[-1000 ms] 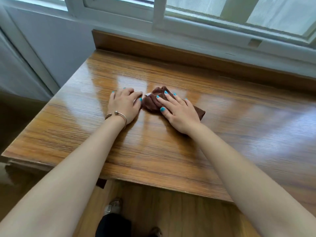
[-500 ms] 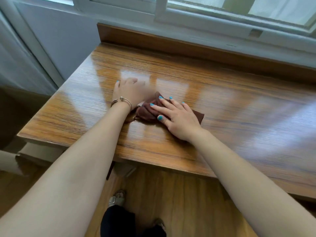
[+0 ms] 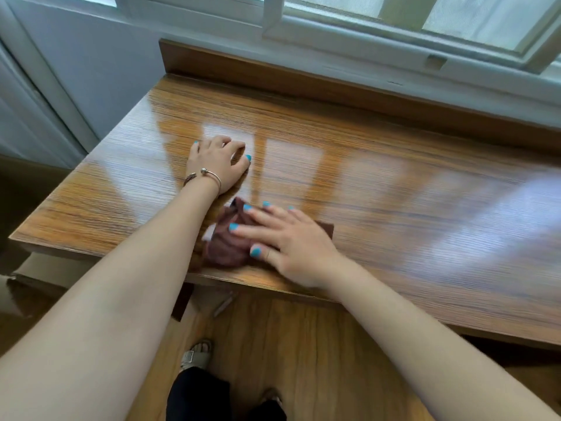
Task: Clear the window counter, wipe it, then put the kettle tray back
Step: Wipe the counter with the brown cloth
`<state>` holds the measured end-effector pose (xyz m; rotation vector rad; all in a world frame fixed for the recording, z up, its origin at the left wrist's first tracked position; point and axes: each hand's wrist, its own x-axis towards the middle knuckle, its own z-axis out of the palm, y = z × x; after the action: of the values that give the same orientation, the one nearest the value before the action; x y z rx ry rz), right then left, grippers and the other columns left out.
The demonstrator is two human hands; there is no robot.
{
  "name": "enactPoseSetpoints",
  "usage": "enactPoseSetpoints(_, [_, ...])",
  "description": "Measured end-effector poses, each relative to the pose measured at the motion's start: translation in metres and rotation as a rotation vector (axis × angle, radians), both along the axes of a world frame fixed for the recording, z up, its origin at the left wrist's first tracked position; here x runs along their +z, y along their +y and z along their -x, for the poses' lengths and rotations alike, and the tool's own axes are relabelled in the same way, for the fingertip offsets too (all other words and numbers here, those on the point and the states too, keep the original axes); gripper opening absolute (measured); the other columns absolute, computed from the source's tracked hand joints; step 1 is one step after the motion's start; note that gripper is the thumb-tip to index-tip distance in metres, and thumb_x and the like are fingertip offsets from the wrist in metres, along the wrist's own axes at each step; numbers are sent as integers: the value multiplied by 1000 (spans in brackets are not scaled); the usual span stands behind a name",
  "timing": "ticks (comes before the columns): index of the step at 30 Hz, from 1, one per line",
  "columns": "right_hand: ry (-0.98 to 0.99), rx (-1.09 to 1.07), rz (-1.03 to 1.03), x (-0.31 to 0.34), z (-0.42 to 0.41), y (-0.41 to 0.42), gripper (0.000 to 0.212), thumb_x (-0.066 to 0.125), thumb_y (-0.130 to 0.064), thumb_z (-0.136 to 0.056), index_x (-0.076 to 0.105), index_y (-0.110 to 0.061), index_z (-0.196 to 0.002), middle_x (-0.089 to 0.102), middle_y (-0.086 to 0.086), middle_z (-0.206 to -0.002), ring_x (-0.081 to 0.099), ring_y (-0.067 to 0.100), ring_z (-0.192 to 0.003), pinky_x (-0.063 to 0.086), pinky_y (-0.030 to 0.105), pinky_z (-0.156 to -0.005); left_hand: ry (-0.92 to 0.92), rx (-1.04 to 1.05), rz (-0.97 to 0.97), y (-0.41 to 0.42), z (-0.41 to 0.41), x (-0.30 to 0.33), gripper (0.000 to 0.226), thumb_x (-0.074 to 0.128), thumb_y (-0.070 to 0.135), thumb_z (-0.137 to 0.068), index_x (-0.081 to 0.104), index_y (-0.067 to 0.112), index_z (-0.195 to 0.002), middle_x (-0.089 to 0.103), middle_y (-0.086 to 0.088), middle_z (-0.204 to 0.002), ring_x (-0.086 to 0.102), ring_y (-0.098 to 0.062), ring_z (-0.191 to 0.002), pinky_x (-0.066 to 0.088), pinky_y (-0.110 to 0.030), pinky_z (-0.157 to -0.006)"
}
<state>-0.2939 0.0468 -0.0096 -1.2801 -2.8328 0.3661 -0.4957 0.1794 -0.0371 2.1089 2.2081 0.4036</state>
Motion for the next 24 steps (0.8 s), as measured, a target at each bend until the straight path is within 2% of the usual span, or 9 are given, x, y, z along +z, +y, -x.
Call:
enactPoseSetpoints(3, [-46,-141,-3,-1,-7,48,43,26,-54,-101,20,-59,-144,13,-18,-161,8,15,-150,8,42,-119,1,-11,0,-1,-1,0,47,39,58,-91,48,40,-133,43,1,-144,35,-23,-134,22,-44,-113])
enactPoseSetpoints(6, [-56,-161,-18,-4,-13,44,44,23,-53,-102,16,-58,-145,10,-18,-161,4,15,-150,4,41,-119,-1,-11,-10,-1,-2,0,48,39,60,-90,49,40,-133,44,1,-143,36,-23,-133,23,-44,-112])
enactPoseSetpoints(11, [-30,29,-44,-4,-47,-43,48,16,-59,-98,16,-56,-146,11,-18,-161,2,11,-150,0,35,-116,-2,-12,-7,-2,2,1,49,38,60,-91,47,40,-134,43,2,-143,36,-23,-133,23,-44,-113])
enactPoseSetpoints(14, [-46,143,10,-3,-78,-46,46,14,-63,-99,11,-61,-145,4,-24,-159,-7,7,-149,-6,31,-118,13,-22,-7,-2,-1,1,49,37,60,-92,46,39,-135,43,2,-144,36,-23,-133,24,-44,-112])
enactPoseSetpoints(16, [-38,145,33,-2,-85,-24,45,11,-66,-96,15,-64,-141,6,-26,-158,-4,5,-149,-5,29,-118,17,-23,-13,-2,-4,0,49,37,59,-92,45,39,-136,42,2,-144,35,-22,-134,23,-45,-113])
enactPoseSetpoints(18, [-24,37,15,-2,-88,17,46,7,-70,-92,16,-67,-137,9,-25,-158,4,8,-149,0,31,-119,21,-16,-22,-2,-3,0,48,37,59,-92,46,39,-135,42,2,-145,35,-22,-135,22,-45,-114])
enactPoseSetpoints(21, [-48,-190,4,-3,-93,93,44,17,-63,-97,19,-62,-141,15,-18,-160,9,13,-150,12,45,-120,22,-17,5,-3,1,1,49,35,59,-93,45,39,-136,42,2,-145,34,-22,-135,23,-45,-114])
enactPoseSetpoints(24, [-76,-322,-19,-7,-88,124,44,23,-54,-102,19,-58,-145,14,-17,-161,8,15,-150,13,46,-119,82,-16,2,-6,-3,4,47,33,56,-94,43,37,-137,43,1,-144,36,-22,-134,27,-44,-111])
